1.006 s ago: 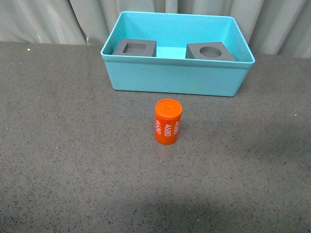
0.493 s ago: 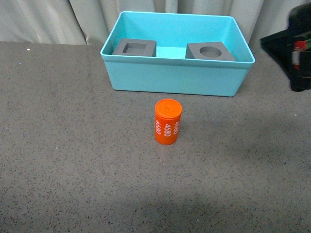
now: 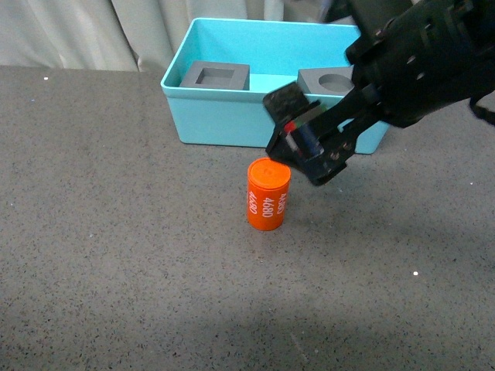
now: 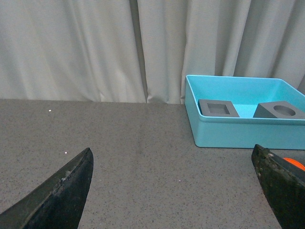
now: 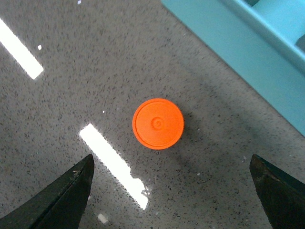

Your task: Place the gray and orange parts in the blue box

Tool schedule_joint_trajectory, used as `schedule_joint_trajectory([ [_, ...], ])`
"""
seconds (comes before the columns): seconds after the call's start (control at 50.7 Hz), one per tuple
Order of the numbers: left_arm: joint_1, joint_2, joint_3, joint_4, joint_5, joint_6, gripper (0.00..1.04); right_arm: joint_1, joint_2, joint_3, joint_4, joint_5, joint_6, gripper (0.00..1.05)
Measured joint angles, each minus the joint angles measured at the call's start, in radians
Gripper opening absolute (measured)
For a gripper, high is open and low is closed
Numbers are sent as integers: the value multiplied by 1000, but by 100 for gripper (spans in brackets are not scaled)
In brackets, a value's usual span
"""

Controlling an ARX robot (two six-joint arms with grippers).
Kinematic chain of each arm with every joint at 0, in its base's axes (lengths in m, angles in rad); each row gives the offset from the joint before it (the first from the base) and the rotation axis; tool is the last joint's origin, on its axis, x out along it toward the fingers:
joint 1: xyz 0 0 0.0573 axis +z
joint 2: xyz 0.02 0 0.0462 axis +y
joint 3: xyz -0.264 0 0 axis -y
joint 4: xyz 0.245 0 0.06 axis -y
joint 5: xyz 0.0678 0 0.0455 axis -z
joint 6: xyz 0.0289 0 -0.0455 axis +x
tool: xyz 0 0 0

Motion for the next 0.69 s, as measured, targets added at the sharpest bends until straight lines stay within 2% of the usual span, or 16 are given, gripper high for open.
schedule_joint_trajectory([
  [0.237,0,0,0,0,0,0,98,58,160,101,-32,56,-43,95],
  [0.434,0,0,0,0,0,0,98,70,277,190,-60,98,-42,95],
  [0.473,0,0,0,0,0,0,98,70,288,198,-65,105,-40,92],
  [0.69,0,0,0,0,0,0,98,70,317,225,-89,96,-30,62],
])
